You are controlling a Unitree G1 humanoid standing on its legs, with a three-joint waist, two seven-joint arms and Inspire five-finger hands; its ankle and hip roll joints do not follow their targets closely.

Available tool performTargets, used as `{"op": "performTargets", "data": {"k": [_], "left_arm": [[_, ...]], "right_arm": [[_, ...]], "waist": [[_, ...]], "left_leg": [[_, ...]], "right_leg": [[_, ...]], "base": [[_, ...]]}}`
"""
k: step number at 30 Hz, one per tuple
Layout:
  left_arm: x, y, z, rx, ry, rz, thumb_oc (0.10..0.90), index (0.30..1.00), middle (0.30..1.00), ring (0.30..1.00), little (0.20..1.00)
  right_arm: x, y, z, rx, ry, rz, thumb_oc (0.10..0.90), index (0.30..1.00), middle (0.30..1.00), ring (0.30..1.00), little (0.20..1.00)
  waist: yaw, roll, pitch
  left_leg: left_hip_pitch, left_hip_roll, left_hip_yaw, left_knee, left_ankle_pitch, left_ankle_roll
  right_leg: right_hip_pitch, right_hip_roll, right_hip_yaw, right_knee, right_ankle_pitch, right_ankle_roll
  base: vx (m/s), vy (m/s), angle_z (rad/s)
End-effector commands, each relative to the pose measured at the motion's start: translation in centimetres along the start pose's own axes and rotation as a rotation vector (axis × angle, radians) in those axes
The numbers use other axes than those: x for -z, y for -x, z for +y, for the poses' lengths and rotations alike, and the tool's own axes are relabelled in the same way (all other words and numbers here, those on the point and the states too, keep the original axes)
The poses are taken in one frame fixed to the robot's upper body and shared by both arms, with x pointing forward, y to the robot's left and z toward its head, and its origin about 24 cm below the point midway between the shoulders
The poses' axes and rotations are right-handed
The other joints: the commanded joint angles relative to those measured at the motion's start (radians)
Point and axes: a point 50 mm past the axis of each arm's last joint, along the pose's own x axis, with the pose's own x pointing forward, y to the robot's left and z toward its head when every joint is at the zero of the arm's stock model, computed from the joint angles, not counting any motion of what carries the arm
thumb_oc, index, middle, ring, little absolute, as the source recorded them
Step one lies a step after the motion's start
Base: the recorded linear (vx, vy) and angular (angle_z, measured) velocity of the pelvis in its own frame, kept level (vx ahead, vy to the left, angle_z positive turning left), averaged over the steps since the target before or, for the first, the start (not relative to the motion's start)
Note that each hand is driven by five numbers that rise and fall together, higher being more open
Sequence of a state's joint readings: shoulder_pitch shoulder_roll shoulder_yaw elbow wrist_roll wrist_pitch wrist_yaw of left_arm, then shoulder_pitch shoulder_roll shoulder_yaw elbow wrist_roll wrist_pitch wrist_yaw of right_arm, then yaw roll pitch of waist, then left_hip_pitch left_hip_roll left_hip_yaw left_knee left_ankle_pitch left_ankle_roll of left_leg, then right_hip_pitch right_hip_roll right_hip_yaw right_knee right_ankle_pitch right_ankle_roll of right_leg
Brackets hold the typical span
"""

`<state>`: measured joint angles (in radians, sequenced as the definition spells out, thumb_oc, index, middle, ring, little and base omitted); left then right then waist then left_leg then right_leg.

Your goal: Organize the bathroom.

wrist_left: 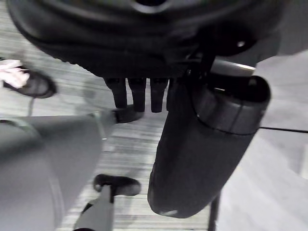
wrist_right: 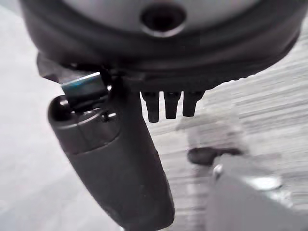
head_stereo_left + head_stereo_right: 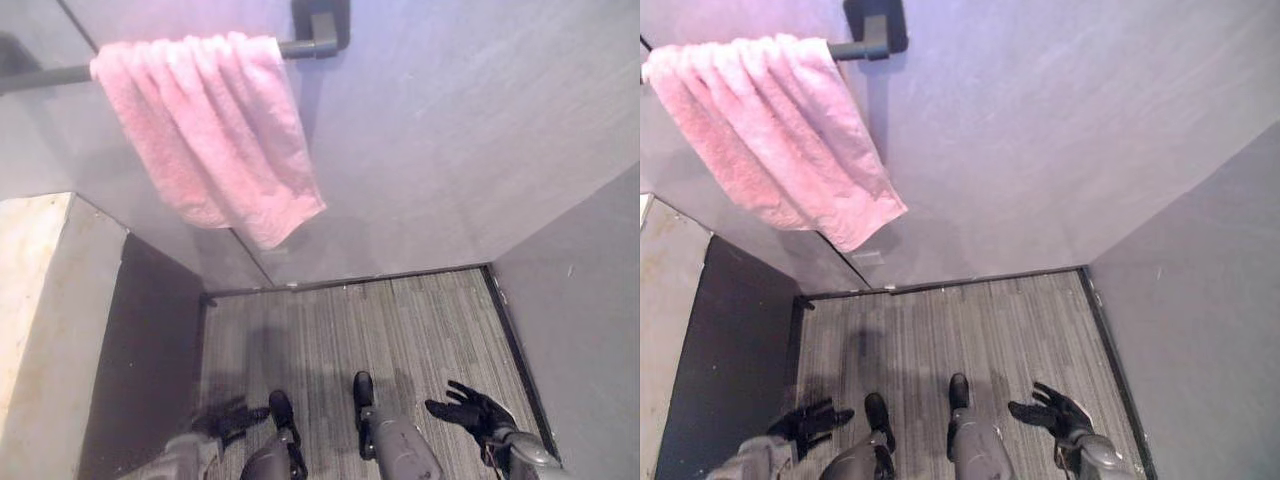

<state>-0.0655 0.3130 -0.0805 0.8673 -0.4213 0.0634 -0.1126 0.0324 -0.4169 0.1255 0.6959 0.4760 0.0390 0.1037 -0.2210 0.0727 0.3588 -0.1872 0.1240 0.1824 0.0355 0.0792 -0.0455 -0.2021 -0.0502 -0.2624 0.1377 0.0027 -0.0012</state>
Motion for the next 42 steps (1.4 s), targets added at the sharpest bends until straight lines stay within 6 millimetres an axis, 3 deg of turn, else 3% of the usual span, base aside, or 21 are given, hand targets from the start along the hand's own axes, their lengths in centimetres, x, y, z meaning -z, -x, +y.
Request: {"op": "performTargets", "data": {"k": [1,2,4,5,6,7,9,11,13,14,17,19,22,32,37,42], "left_arm": [[-4.8,2.0,5.8,-0.169,-0.142,-0.194,0.800,0.900,0.900,0.900,0.900],[-4.8,2.0,5.8,-0.169,-0.142,-0.194,0.800,0.900,0.900,0.900,0.900],[-7.6,3.3,6.8,-0.181,-0.184,-0.275,0.800,0.900,0.900,0.900,0.900],[-9.7,4.3,7.0,-0.193,-0.218,-0.353,0.800,0.900,0.900,0.900,0.900],[-10.0,4.5,7.0,-0.194,-0.219,-0.364,0.800,0.900,0.900,0.900,0.900],[-11.7,5.5,7.0,-0.202,-0.219,-0.433,0.800,0.900,0.900,0.900,0.900],[-12.7,6.2,6.8,-0.187,-0.207,-0.486,0.800,0.900,0.900,0.900,0.900],[-14.8,7.6,5.9,-0.138,-0.173,-0.581,0.800,0.900,0.900,0.900,0.900],[-15.5,8.1,5.5,-0.112,-0.170,-0.614,0.800,0.900,0.900,0.900,0.900],[-17.0,9.4,4.8,-0.085,-0.157,-0.698,0.800,0.900,0.900,0.900,0.900],[-18.3,10.6,4.4,-0.084,-0.175,-0.781,0.800,0.900,0.900,0.900,0.900],[-20.2,12.5,3.9,-0.090,-0.206,-0.909,0.800,0.900,0.900,0.900,0.900],[-22.0,14.4,3.3,-0.117,-0.231,-1.041,0.800,0.900,0.900,0.900,0.900],[-27.4,20.6,1.9,-0.294,-0.364,-1.431,0.800,0.900,0.900,0.900,0.900],[-28.9,21.5,0.8,-0.256,-0.436,-1.443,0.800,0.900,0.900,0.900,0.900],[-30.4,21.2,-0.6,-0.177,-0.501,-1.390,0.800,0.900,0.900,0.900,0.900]], "right_arm": [[0.4,1.1,3.0,-0.169,-0.016,-0.061,0.800,0.900,0.900,0.900,0.900],[0.4,1.1,3.0,-0.169,-0.016,-0.060,0.800,0.900,0.900,0.900,0.900],[-1.3,1.8,3.7,-0.218,0.003,-0.155,0.800,0.900,0.900,0.900,0.900],[-3.3,2.5,4.0,-0.280,0.013,-0.269,0.800,0.900,0.900,0.900,0.900],[-3.8,2.7,4.1,-0.289,0.015,-0.292,0.800,0.900,0.900,0.900,0.900],[-6.3,3.6,4.4,-0.324,0.024,-0.397,0.800,0.900,0.900,0.900,0.900],[-8.0,4.3,4.8,-0.357,0.063,-0.466,0.800,0.900,0.900,0.900,0.900],[-11.1,5.6,5.3,-0.353,0.172,-0.585,0.800,0.900,0.900,0.900,0.900],[-11.9,5.9,5.3,-0.342,0.198,-0.621,0.800,0.900,0.900,0.900,0.900],[-14.2,6.7,5.5,-0.321,0.240,-0.705,0.800,0.900,0.900,0.900,0.900],[-16.2,7.7,5.4,-0.304,0.267,-0.785,0.800,0.900,0.900,0.900,0.900],[-18.9,9.2,5.4,-0.298,0.297,-0.886,0.800,0.900,0.900,0.900,0.900],[-21.2,10.6,5.8,-0.283,0.350,-0.964,0.800,0.900,0.900,0.900,0.900],[-26.6,13.0,6.7,-0.093,0.552,-1.138,0.800,0.900,0.900,0.900,0.900],[-28.5,13.9,7.2,-0.021,0.599,-1.200,0.800,0.900,0.900,0.900,0.900],[-31.0,14.9,8.4,0.025,0.638,-1.271,0.800,0.900,0.900,0.900,0.900]], "waist": [[-0.013,-0.033,-0.059],[-0.013,-0.033,-0.059],[-0.008,-0.033,-0.065],[-0.005,-0.030,-0.068],[-0.005,-0.029,-0.068],[-0.002,-0.026,-0.069],[-0.001,-0.025,-0.069],[0.006,-0.024,-0.066],[0.009,-0.024,-0.065],[0.019,-0.024,-0.066],[0.028,-0.026,-0.064],[0.043,-0.031,-0.064],[0.058,-0.038,-0.070],[0.095,-0.061,-0.099],[0.101,-0.065,-0.118],[0.099,-0.054,-0.130]], "left_leg": [[0.003,0.003,-0.006,0.057,-0.041,-0.006],[0.003,0.003,-0.006,0.057,-0.041,-0.006],[0.006,0.004,-0.005,0.055,-0.043,-0.006],[0.015,0.003,-0.003,0.042,-0.043,-0.006],[0.015,0.003,-0.004,0.039,-0.042,-0.006],[0.017,0.001,-0.009,0.033,-0.040,-0.009],[0.018,0.000,-0.011,0.032,-0.042,-0.009],[0.015,-0.001,-0.013,0.032,-0.043,-0.011],[0.014,-0.001,-0.012,0.032,-0.045,-0.011],[0.012,-0.001,-0.011,0.030,-0.047,-0.010],[0.013,-0.001,-0.010,0.029,-0.050,-0.008],[0.015,-0.003,-0.013,0.032,-0.058,-0.009],[0.017,-0.004,-0.014,0.026,-0.057,-0.011],[0.045,0.003,-0.004,0.025,-0.064,-0.020],[0.067,0.004,0.000,0.029,-0.072,-0.022],[0.085,0.005,0.003,0.030,-0.082,-0.026]], "right_leg": [[-0.035,-0.067,0.137,0.052,-0.034,0.124],[-0.035,-0.067,0.137,0.052,-0.034,0.124],[-0.027,-0.066,0.130,0.044,-0.035,0.127],[-0.018,-0.064,0.125,0.033,-0.038,0.130],[-0.017,-0.063,0.124,0.031,-0.038,0.130],[-0.012,-0.060,0.125,0.024,-0.039,0.131],[-0.011,-0.057,0.127,0.023,-0.042,0.131],[-0.012,-0.058,0.128,0.024,-0.046,0.133],[-0.012,-0.059,0.127,0.025,-0.048,0.134],[-0.014,-0.059,0.126,0.026,-0.050,0.135],[-0.012,-0.060,0.124,0.029,-0.054,0.135],[-0.009,-0.061,0.122,0.037,-0.063,0.137],[-0.006,-0.059,0.123,0.030,-0.061,0.137],[0.032,-0.061,0.117,0.013,-0.063,0.137],[0.056,-0.065,0.116,0.013,-0.068,0.142],[0.073,-0.070,0.126,0.009,-0.071,0.148]], "base": [[0.01,-0.064,0.03],[0.03,-0.124,0.02],[0.03,-0.112,0.00],[0.03,-0.085,0.03],[0.03,-0.093,0.03],[0.02,-0.051,0.03],[0.01,-0.024,0.01],[0.00,0.000,0.00],[0.00,0.000,0.00],[0.00,0.000,0.00],[0.01,-0.001,0.01],[0.04,-0.001,0.02],[0.03,0.008,0.06],[0.04,0.012,0.06],[0.07,-0.013,0.12],[0.06,0.011,-0.01]]}}
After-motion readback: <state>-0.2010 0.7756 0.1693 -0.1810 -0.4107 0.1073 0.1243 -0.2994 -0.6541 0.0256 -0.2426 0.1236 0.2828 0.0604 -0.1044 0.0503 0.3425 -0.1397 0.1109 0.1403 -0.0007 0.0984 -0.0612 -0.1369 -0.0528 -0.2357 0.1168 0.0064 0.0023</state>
